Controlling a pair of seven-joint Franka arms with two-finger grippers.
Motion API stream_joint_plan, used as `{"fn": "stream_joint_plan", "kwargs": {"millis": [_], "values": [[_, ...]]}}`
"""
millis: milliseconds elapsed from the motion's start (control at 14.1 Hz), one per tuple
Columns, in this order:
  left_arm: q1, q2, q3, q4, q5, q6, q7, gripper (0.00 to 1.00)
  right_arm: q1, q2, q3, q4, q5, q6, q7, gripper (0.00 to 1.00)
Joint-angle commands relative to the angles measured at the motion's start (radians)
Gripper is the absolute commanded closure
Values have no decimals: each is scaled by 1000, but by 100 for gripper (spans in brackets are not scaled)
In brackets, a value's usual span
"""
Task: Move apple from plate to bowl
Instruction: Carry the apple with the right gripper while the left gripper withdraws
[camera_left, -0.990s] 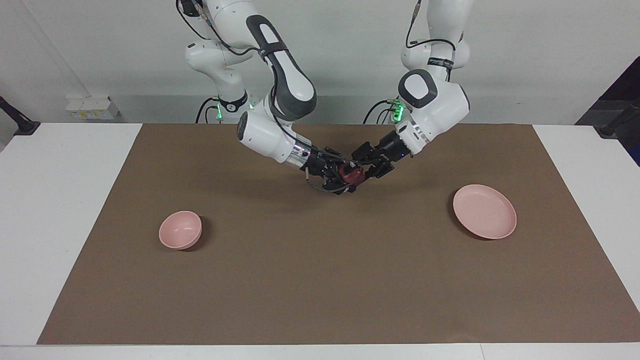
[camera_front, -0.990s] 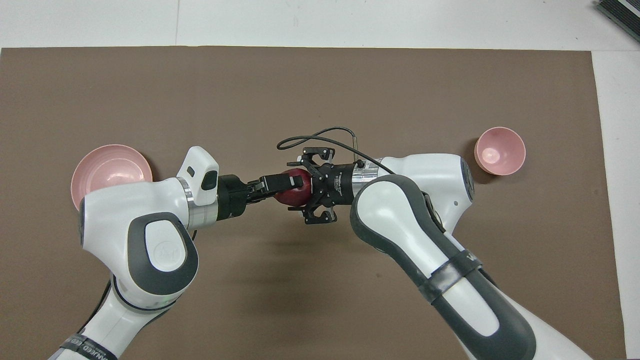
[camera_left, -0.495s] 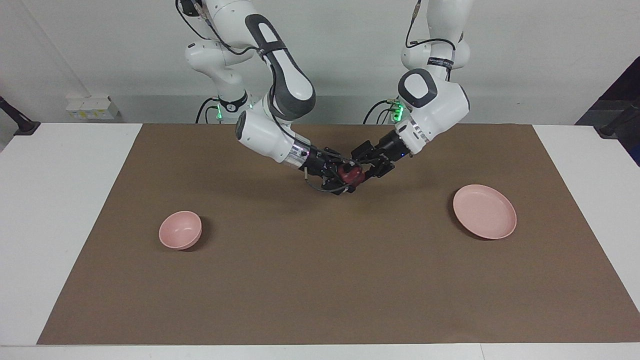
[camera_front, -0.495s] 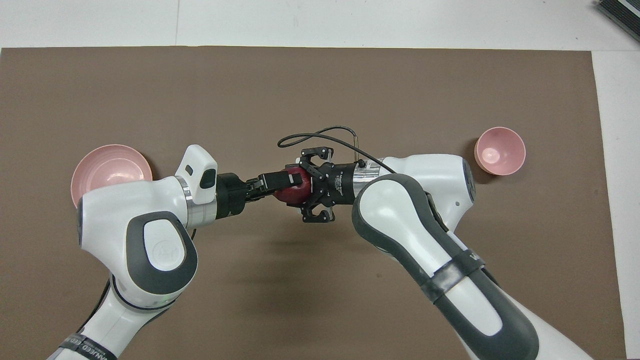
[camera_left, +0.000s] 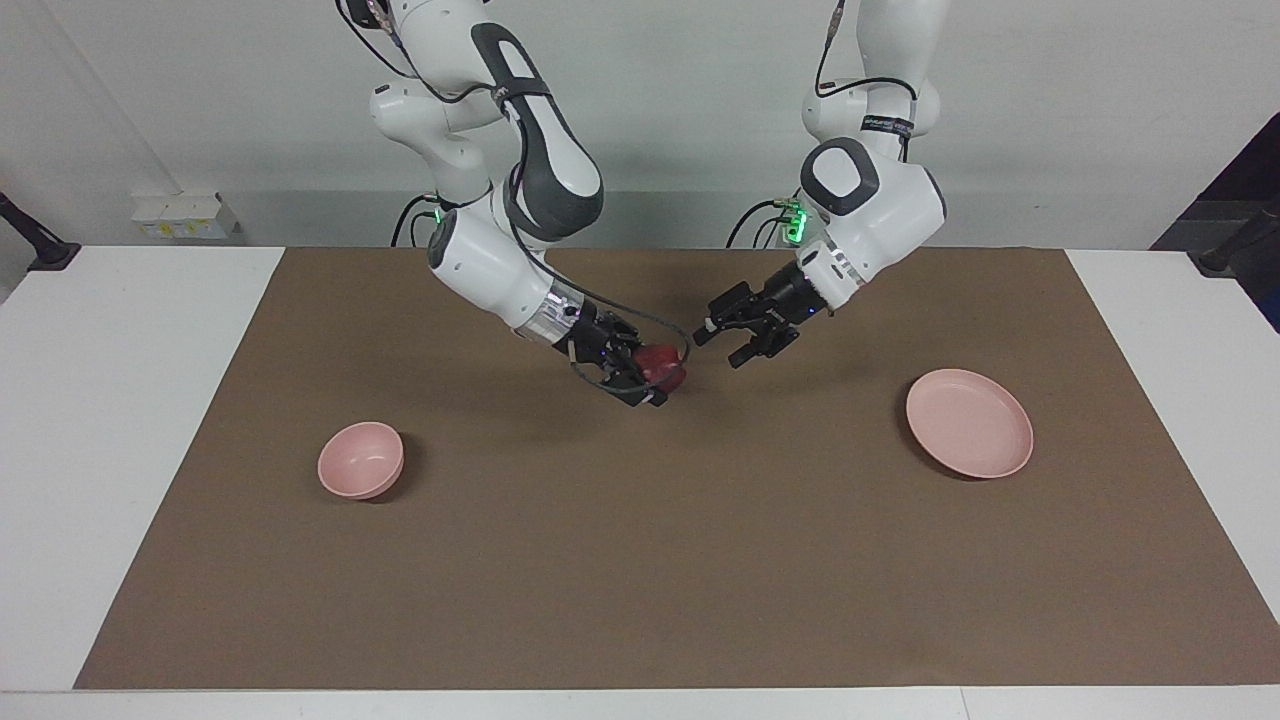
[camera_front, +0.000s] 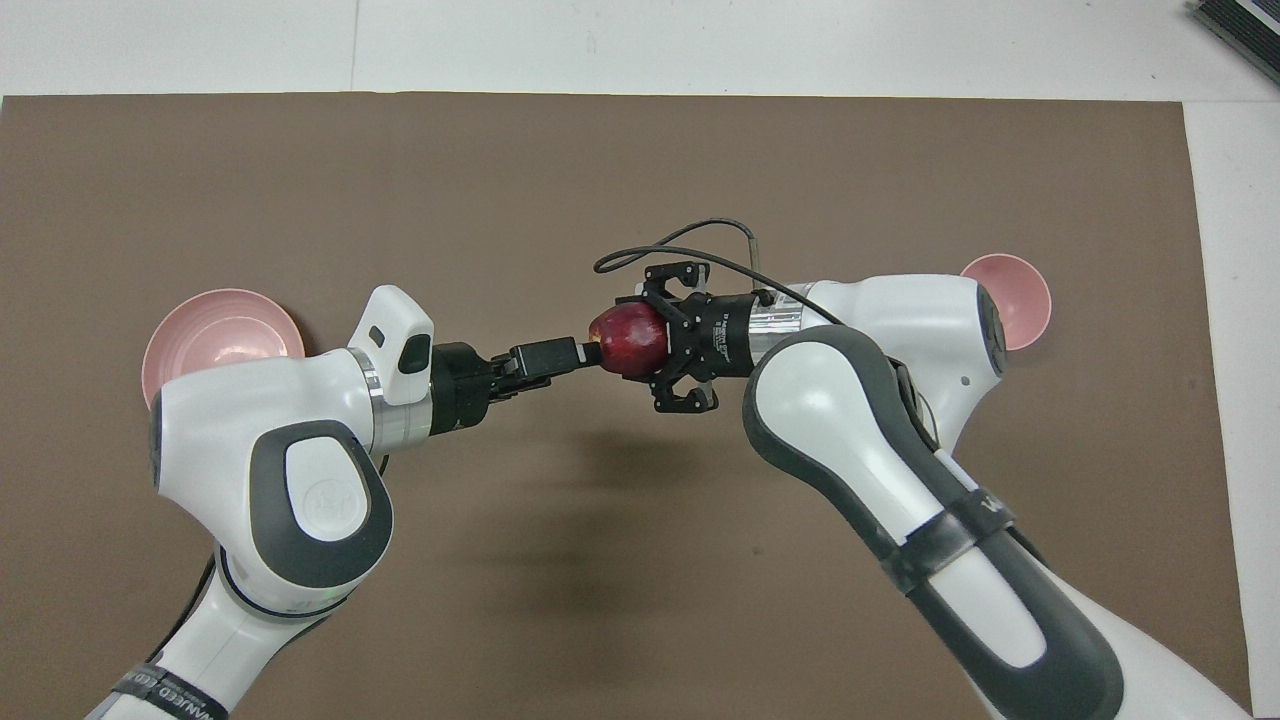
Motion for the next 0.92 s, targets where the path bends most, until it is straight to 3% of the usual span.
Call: {"fn": "stream_joint_plan", "kwargs": {"millis": [0,354,566,848], "values": [[13,-21,41,-24,141,-12,-11,0,-50,-14,14,15,-165,1,-29,100],[14,-7,156,-24,436,-21,-11,0,-143,-4,12,20,-328,0,-231,100],[13,-1,264,2,734,-136,-11,0,-234,9,12,24,-434,1,-438,100],[13,31,341,102,1005,-273,-11,0,-329,16,12,26,-570,6,-688,100]]}}
